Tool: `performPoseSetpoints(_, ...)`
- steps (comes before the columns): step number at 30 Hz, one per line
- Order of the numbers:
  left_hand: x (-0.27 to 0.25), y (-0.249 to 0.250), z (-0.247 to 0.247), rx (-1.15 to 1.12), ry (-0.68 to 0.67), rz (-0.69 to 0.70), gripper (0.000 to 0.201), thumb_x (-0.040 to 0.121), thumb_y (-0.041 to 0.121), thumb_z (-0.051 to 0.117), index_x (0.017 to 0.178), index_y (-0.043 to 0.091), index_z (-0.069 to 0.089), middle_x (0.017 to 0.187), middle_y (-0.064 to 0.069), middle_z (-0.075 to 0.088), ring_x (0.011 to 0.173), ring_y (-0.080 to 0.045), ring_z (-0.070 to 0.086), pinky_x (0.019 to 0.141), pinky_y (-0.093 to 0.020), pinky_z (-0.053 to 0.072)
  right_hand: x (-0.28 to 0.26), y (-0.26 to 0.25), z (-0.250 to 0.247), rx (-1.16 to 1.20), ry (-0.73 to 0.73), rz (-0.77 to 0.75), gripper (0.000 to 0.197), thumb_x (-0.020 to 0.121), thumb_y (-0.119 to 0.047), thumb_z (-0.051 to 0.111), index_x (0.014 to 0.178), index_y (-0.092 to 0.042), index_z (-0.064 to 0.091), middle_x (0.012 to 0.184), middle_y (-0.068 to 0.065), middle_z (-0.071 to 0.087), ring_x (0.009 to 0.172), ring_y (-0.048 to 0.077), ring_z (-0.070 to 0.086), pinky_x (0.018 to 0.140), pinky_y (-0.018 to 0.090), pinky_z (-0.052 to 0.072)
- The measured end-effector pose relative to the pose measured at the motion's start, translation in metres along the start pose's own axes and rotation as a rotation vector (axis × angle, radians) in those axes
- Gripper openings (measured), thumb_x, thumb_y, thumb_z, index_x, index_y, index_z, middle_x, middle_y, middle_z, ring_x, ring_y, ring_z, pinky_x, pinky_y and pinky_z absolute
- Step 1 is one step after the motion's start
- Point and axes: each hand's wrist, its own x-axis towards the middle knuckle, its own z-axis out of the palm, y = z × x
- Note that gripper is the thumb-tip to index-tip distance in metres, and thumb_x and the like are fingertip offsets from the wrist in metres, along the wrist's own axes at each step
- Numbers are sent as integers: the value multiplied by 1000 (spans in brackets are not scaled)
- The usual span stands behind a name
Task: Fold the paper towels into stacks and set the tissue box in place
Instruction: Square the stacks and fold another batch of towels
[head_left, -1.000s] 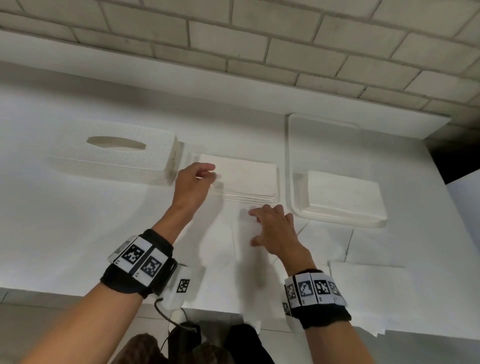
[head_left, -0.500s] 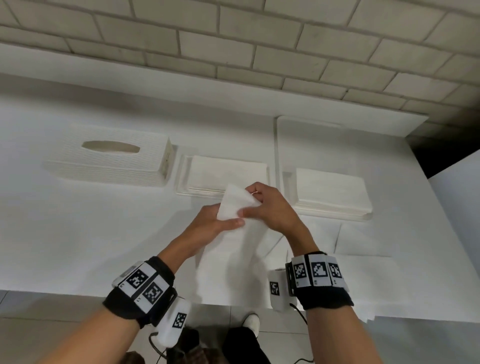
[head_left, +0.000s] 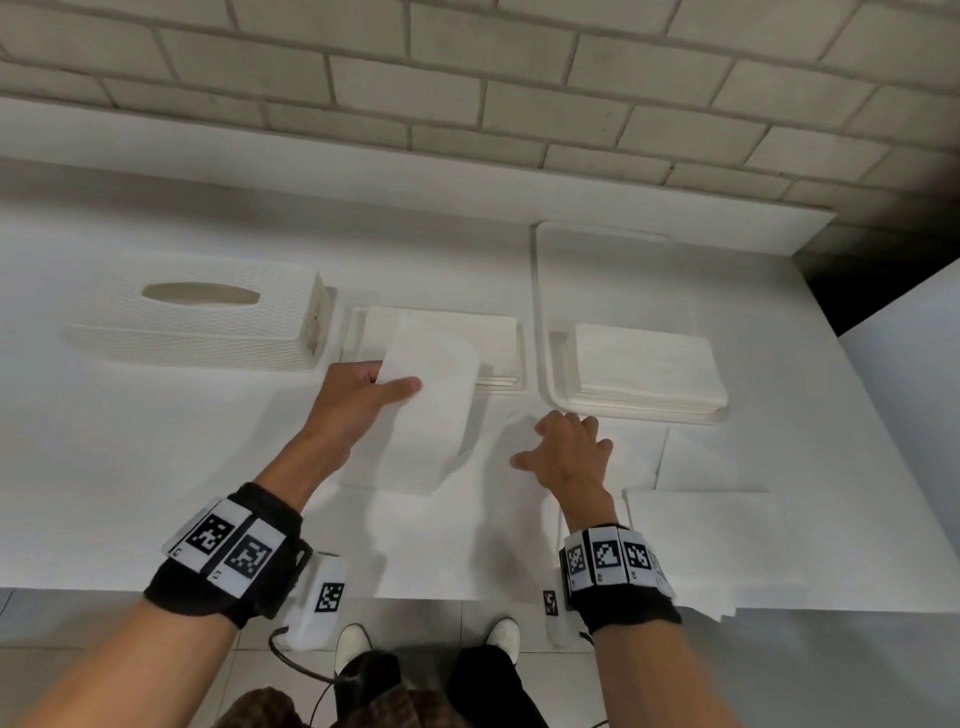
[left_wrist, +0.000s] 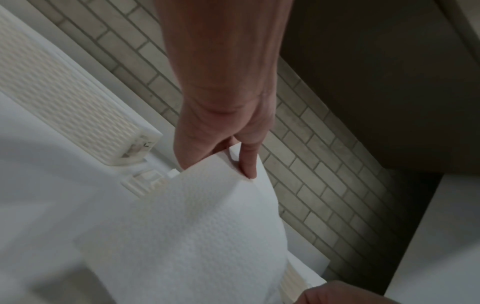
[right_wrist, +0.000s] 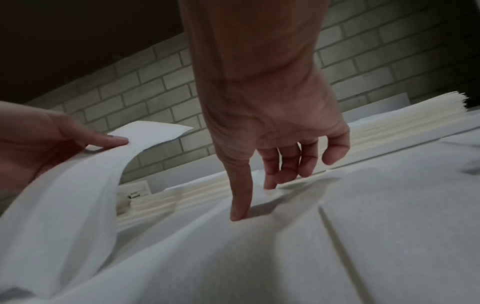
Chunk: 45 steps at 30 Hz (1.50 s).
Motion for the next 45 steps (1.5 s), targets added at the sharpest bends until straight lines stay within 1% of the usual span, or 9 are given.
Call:
performPoseSetpoints(6,-3,-4,4,-9,-40,-56,14,89,19,66,100,15,74,102,0,76,100,-24,70,92,-40,53,-1,-3,-2,60,-24,16,65,75,-36,77,127,-18,43,122,1,59,122,24,46,97,46,34)
performPoseSetpoints(14,-3,-3,-2,-21,-18,-19,18,91,22,62,105,15,72,105,1,75,100,-19,68,84,-32,52,0,-4,-12,17,-109,-32,35,79,-32,71,112,-23,61,115,-1,60,119,23,48,97,46,31)
performPoseSetpoints(17,-1,-4,-3,-8,14,32,23,89,30,61,95,9,67,98,-4,71,91,-23,64,86,-38,50,-3,-6,-23,130,-101,-138,28,79,-29,72,102,-24,56,95,-8,59,98,22,55,92,40,34)
performPoseSetpoints(21,3,7,2,17,42,153,18,85,42,57,89,25,54,89,0,51,81,-17,47,75,-35,39,-16,-12,-58,523,-208,-380,18,74,-11,79,76,-21,65,71,-7,60,70,12,55,68,25,43)
performPoseSetpoints(26,-1,18,25,121,-183,156,21,96,20,55,102,5,68,99,-9,71,89,-19,64,81,-31,49,-29,-22,-100,698,-196,-514,8,77,-12,78,84,-12,75,82,-3,71,74,6,63,72,16,48)
performPoseSetpoints(32,-16,13,42,-110,-439,-81,43,92,49,52,111,16,71,113,-8,73,107,-23,68,96,-38,49,-26,-25,-95,748,29,-478,8,81,-10,75,89,-13,74,81,-8,68,67,-7,60,64,5,44)
performPoseSetpoints(36,-25,6,44,-8,-530,-24,34,84,36,70,112,16,70,110,-6,74,103,-24,70,91,-36,53,-25,-15,-83,745,79,-422,9,83,-12,71,92,-11,72,87,-3,70,80,10,65,74,22,52)
performPoseSetpoints(40,-18,-3,39,108,-237,22,7,87,12,68,90,16,73,81,6,75,75,-10,72,70,-25,55,-22,13,-61,547,92,-362,41,79,-20,77,118,-17,63,109,-1,62,90,14,54,81,30,46)
performPoseSetpoints(45,-2,-4,20,33,39,-5,5,88,11,65,92,13,68,87,2,69,77,-16,64,68,-27,50,-31,34,-19,57,-354,-466,66,67,-13,83,125,-30,56,110,-9,51,108,14,39,90,28,37)
